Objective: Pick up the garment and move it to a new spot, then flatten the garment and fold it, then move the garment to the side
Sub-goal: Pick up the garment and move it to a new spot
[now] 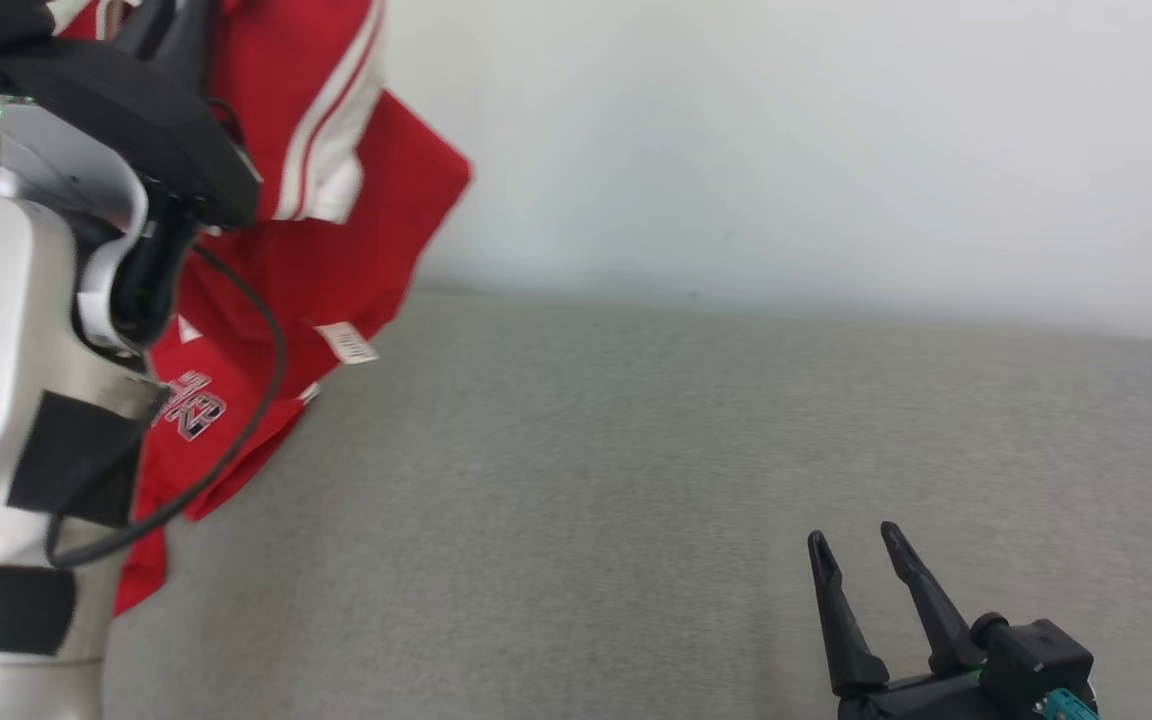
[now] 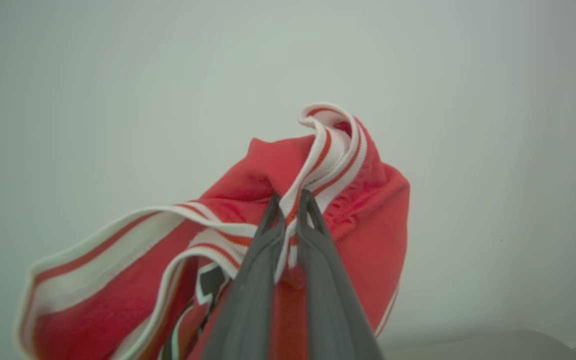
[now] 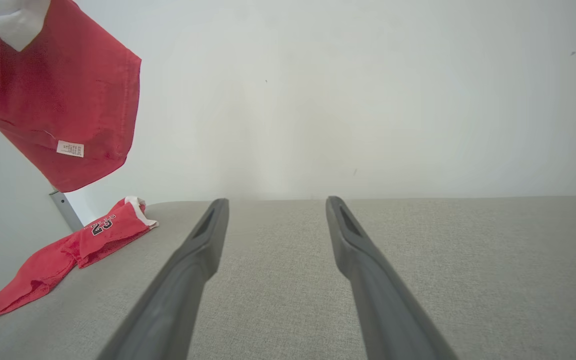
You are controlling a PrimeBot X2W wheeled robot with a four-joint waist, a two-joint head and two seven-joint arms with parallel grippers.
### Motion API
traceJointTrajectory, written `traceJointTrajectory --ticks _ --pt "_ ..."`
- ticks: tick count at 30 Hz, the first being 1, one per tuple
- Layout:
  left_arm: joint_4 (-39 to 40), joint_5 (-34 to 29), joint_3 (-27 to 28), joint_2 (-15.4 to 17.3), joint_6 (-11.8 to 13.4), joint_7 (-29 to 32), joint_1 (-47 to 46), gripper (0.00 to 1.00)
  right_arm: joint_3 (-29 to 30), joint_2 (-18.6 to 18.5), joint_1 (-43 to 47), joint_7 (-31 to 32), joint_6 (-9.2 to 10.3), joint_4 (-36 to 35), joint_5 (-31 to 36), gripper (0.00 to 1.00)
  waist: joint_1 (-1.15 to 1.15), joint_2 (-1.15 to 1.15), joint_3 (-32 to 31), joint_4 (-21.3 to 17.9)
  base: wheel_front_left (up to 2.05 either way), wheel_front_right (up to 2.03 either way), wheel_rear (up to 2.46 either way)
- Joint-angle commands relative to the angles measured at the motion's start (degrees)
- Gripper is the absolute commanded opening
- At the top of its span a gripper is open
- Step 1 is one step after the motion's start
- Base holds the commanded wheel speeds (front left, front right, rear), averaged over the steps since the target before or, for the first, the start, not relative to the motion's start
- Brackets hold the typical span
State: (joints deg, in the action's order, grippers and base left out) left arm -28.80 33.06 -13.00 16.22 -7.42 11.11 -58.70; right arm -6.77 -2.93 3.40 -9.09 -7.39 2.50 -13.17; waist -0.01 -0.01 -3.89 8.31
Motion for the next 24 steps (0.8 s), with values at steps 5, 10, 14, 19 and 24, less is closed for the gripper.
traceJointTrajectory --ticks 5,10,14,19,24 --pt "9.45 3.18 -0.76 -3.10 0.26 -0.46 5.38 0.00 0.37 0.05 -1.54 0.91 -0.19 -0.92 1.70 1.00 0.01 0.01 -1.18 -15.27 0.00 0.00 0.00" --pt "16.45 5.09 -1.19 -6.71 1.76 -1.84 10.95 0.00 0.54 0.04 -2.14 1.90 -0.19 -2.21 2.36 1.00 0.01 0.01 1.05 -22.49 0.00 0.00 0.00" --pt "19.33 5.52 -1.75 -8.39 2.92 -3.11 14.60 0.00 0.09 0.05 -2.89 2.21 -0.19 -2.82 2.49 1.00 0.01 0.01 3.56 -27.67 0.00 0.00 0.00" --pt "18.60 4.62 -3.57 -9.18 3.91 -4.23 19.59 0.00 -0.37 0.09 -3.59 1.69 -0.19 -3.05 1.89 1.00 0.01 0.01 6.67 -31.72 0.00 0.00 0.00" --pt "13.90 1.96 -5.61 -8.10 4.62 -6.30 25.01 0.00 -0.73 0.09 -3.69 0.89 -0.19 -2.41 1.03 1.00 0.01 0.01 8.77 -32.98 0.00 0.00 0.00"
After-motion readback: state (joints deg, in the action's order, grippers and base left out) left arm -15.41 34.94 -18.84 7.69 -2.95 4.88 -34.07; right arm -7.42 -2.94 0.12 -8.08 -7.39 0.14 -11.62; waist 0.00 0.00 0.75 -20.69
